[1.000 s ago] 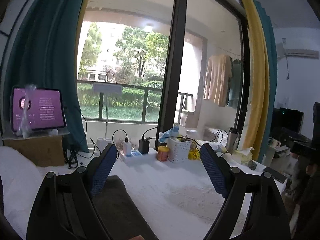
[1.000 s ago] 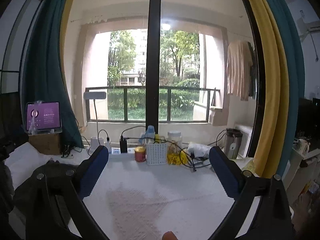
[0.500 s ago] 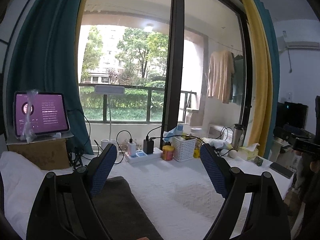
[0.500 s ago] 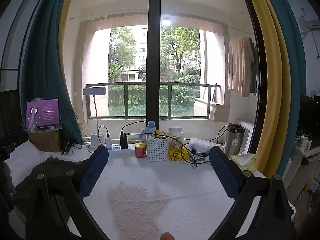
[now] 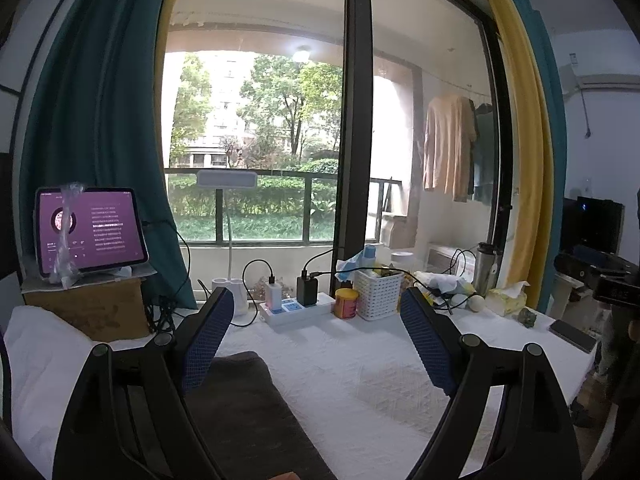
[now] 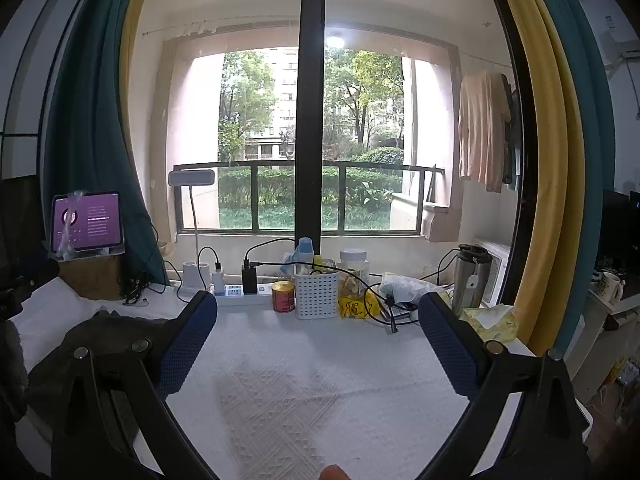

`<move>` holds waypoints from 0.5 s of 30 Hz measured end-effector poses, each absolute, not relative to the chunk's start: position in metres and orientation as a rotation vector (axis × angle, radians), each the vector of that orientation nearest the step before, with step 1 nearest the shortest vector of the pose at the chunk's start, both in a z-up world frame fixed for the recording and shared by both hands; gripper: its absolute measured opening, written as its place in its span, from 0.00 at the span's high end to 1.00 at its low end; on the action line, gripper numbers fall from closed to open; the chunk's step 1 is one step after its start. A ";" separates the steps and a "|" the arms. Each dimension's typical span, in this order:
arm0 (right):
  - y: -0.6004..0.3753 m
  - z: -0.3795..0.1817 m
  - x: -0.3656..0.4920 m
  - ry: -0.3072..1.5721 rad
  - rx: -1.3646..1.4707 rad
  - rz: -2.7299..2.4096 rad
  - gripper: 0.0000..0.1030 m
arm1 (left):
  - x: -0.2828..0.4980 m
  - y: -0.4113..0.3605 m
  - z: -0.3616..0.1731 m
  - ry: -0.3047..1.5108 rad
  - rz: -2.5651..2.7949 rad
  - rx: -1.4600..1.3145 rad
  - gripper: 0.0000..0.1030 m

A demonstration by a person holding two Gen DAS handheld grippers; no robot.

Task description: Fold small clothes

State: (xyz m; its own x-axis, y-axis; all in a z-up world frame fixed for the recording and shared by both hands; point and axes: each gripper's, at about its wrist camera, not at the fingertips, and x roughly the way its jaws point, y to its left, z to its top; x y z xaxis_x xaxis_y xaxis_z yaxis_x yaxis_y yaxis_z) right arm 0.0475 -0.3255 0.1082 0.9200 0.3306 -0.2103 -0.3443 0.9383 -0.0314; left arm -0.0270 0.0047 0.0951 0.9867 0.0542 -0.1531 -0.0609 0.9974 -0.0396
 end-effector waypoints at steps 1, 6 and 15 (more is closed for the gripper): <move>-0.325 0.108 0.047 0.205 -0.070 0.347 0.03 | -0.027 0.005 0.095 0.152 0.058 -0.045 0.15; -0.325 0.108 0.045 0.204 -0.073 0.349 0.03 | -0.026 0.004 0.094 0.154 0.046 -0.044 0.15; -0.324 0.108 0.044 0.206 -0.073 0.347 0.03 | -0.027 0.005 0.094 0.154 0.043 -0.044 0.15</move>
State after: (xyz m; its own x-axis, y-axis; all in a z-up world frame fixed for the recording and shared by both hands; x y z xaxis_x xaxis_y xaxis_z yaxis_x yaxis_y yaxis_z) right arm 0.0444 -0.3244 0.1084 0.9197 0.3302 -0.2124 -0.3449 0.9380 -0.0354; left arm -0.0271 0.0050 0.0936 0.9873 0.0398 -0.1540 -0.0466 0.9981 -0.0404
